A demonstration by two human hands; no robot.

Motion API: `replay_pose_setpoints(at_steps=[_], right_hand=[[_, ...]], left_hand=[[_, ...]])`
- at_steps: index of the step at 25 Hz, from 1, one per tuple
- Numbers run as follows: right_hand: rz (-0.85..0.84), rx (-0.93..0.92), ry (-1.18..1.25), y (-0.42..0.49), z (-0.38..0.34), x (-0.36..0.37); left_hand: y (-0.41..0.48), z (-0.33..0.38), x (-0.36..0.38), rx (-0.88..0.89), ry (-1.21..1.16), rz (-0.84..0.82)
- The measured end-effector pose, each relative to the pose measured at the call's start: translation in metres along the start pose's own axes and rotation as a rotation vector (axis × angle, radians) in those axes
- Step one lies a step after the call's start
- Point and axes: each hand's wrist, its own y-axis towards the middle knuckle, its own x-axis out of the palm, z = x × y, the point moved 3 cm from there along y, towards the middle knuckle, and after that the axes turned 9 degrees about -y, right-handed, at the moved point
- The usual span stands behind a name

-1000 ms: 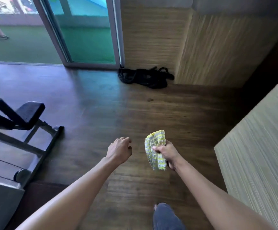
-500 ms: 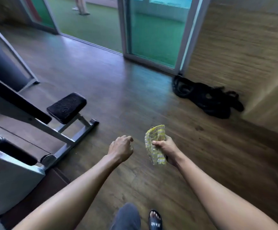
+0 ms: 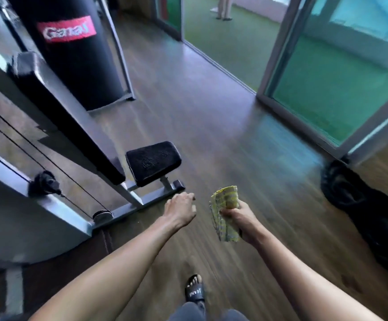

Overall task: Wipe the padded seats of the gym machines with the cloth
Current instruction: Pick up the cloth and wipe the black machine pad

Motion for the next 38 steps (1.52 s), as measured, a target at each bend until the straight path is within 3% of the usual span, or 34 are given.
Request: replay_pose_setpoints(at_steps=[6, 14, 20, 25, 28, 32, 38], right_hand=[[-0.149, 0.031, -0.180, 0.123, -0.071, 0.043], [-0.367, 0.007, -0.448, 0.317, -0.094, 0.117], [-0.374, -0.259, -0.920, 0.478, -0.072, 0.170], [-0.470, -0.774, -1.357, 0.565, -0.033, 0.209], [-0.546, -0.931, -1.577, 0.591, -0.006, 0.219], [-0.629, -1.073, -1.675, 0.602, 0.028, 0.214], [-0.504, -1.172, -1.646, 0.614, 0.035, 0.224]], left_hand=[[0.084, -0.061, -0.044, -0.192, -0.087, 0.063], [0.218, -0.149, -0.034, -0.436, -0.199, 0.135], [0.345, -0.235, 0.025, -0.516, -0.224, 0.223], [0.406, -0.308, 0.071, -0.537, -0.131, 0.255], [0.431, -0.347, 0.087, -0.570, -0.091, 0.299], [0.442, -0.373, 0.099, -0.505, -0.007, 0.313], [0.438, -0.384, 0.112, -0.452, 0.090, 0.359]])
